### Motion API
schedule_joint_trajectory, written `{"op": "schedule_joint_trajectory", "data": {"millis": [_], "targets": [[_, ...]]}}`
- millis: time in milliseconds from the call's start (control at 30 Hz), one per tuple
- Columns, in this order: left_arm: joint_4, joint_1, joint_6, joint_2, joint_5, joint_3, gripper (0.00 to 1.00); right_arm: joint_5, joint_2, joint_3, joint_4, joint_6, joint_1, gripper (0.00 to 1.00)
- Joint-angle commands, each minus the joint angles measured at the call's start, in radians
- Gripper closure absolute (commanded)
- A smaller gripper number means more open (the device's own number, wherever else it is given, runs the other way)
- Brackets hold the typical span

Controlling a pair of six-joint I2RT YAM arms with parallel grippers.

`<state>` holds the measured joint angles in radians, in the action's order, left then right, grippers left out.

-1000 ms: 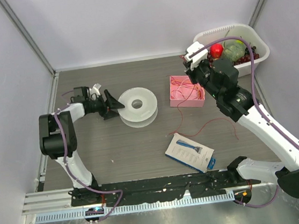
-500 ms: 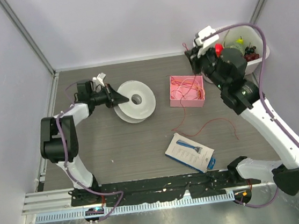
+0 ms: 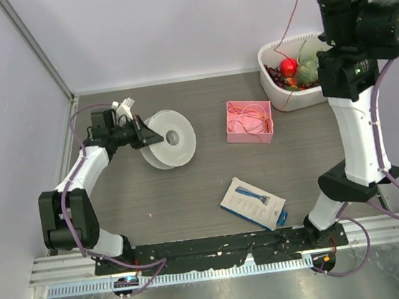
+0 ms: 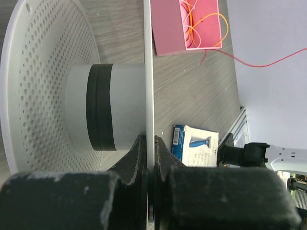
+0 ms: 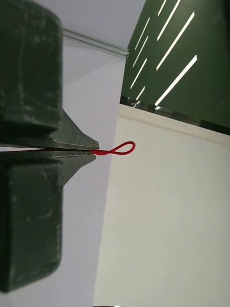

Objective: Wrap the cables

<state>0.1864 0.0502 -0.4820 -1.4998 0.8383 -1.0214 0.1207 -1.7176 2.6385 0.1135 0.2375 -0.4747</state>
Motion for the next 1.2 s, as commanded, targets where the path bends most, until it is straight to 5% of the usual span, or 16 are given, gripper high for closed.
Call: {"op": "schedule_joint_trajectory", "data": {"millis": [0, 300, 433, 533, 600, 700, 767, 867, 1000, 1167], "targets": [[0.044, -0.001, 0.048, 0.088, -0.007, 0.006, 1.00, 0.056, 0.111, -0.151, 0.267, -0.015, 0.001, 0.99], [0.062, -0.001, 0.098, 0.119, -0.028, 0.006, 1.00, -0.107, 0.288, -0.472, 0.258, 0.282, 0.001, 0.99], [0.120, -0.001, 0.236, 0.157, -0.039, -0.022, 1.00, -0.197, 0.296, -0.508, 0.187, 0.429, 0.007, 0.99], [0.205, -0.001, 0.374, 0.205, -0.071, -0.054, 1.00, -0.201, 0.280, -0.545, 0.299, 0.560, 0.008, 0.99], [0.243, 0.000, 0.430, 0.231, -0.074, -0.060, 1.00, -0.173, 0.187, -0.400, 0.266, 0.618, 0.011, 0.99], [0.274, 0.002, 0.454, 0.253, -0.065, -0.052, 1.00, -0.139, 0.015, 0.054, 0.242, 0.748, 0.010, 0.99], [0.275, 0.008, 0.456, 0.256, -0.064, -0.042, 1.00, -0.084, -0.031, 0.110, 0.288, 0.837, 0.010, 0.99], [0.272, 0.017, 0.450, 0.257, -0.068, -0.040, 1.00, -0.059, 0.114, -0.166, 0.397, 0.827, 0.011, 0.99], [0.269, 0.025, 0.450, 0.250, -0.071, -0.054, 1.00, -0.053, 0.235, -0.420, 0.339, 0.650, 0.011, 0.99], [0.271, 0.033, 0.450, 0.245, -0.071, -0.063, 1.00, -0.007, 0.267, -0.487, 0.256, 0.361, 0.010, 0.99]]}}
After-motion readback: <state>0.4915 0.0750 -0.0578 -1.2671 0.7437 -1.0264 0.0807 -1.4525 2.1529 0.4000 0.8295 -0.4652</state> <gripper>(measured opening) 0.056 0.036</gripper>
